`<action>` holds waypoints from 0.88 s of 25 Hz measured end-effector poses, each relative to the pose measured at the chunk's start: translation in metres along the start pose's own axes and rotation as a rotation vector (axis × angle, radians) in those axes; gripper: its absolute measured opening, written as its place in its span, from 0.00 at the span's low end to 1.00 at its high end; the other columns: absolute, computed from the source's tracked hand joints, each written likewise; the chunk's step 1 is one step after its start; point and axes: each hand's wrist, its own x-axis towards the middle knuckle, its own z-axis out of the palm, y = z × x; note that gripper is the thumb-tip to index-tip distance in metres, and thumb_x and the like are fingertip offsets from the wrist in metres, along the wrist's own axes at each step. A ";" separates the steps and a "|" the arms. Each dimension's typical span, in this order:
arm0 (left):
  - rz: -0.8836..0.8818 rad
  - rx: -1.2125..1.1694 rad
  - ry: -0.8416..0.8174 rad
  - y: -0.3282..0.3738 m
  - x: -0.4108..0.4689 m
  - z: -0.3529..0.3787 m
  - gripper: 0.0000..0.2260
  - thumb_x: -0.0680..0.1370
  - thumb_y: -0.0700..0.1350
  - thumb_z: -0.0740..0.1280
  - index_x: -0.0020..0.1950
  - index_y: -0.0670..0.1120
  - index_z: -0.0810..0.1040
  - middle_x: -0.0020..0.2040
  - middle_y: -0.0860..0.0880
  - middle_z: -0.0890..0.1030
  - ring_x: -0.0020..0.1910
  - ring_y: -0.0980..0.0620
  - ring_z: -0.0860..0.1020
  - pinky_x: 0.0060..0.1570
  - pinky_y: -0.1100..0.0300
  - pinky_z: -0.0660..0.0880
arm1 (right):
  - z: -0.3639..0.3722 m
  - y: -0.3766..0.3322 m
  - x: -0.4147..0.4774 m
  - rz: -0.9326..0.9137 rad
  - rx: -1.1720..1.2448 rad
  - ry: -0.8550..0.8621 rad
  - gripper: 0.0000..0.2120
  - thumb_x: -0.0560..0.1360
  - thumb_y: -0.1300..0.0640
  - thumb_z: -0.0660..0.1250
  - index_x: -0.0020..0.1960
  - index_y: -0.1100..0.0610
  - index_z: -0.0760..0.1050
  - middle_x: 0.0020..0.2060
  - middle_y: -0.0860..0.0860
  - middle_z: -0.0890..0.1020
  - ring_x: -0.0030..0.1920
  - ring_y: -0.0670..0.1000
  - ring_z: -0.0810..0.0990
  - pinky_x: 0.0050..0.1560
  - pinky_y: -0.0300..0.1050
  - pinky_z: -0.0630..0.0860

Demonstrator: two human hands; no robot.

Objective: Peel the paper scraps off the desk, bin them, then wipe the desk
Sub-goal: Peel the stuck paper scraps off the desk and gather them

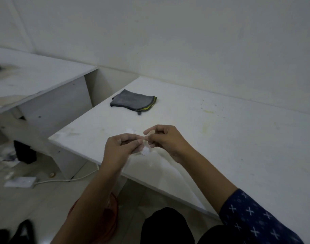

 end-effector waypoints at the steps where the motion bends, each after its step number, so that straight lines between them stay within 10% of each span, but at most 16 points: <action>1: 0.008 0.033 0.035 -0.002 0.001 -0.003 0.05 0.68 0.43 0.72 0.42 0.49 0.85 0.38 0.49 0.85 0.41 0.50 0.83 0.47 0.52 0.80 | 0.005 0.002 0.001 -0.008 -0.048 0.007 0.05 0.70 0.67 0.70 0.45 0.64 0.81 0.34 0.59 0.80 0.32 0.49 0.77 0.36 0.37 0.77; 7: -0.010 0.210 0.101 -0.013 0.000 0.003 0.10 0.70 0.40 0.73 0.46 0.44 0.75 0.31 0.48 0.82 0.27 0.59 0.79 0.32 0.68 0.75 | 0.010 0.014 0.004 0.026 -0.278 0.095 0.04 0.67 0.65 0.72 0.41 0.66 0.82 0.29 0.55 0.80 0.29 0.50 0.76 0.32 0.40 0.74; 17: 0.128 0.499 0.103 -0.022 0.005 0.015 0.12 0.68 0.37 0.72 0.34 0.47 0.70 0.30 0.51 0.74 0.32 0.55 0.72 0.32 0.70 0.65 | 0.010 0.021 0.010 0.005 -0.638 0.132 0.05 0.68 0.65 0.68 0.41 0.65 0.82 0.26 0.46 0.74 0.27 0.42 0.69 0.24 0.26 0.63; 22: 0.259 0.508 0.127 -0.025 -0.005 0.022 0.11 0.70 0.34 0.70 0.35 0.47 0.71 0.32 0.54 0.73 0.33 0.58 0.72 0.33 0.75 0.68 | 0.004 0.021 0.009 -0.052 -0.666 0.105 0.09 0.65 0.61 0.74 0.44 0.58 0.78 0.32 0.50 0.75 0.31 0.45 0.70 0.31 0.36 0.66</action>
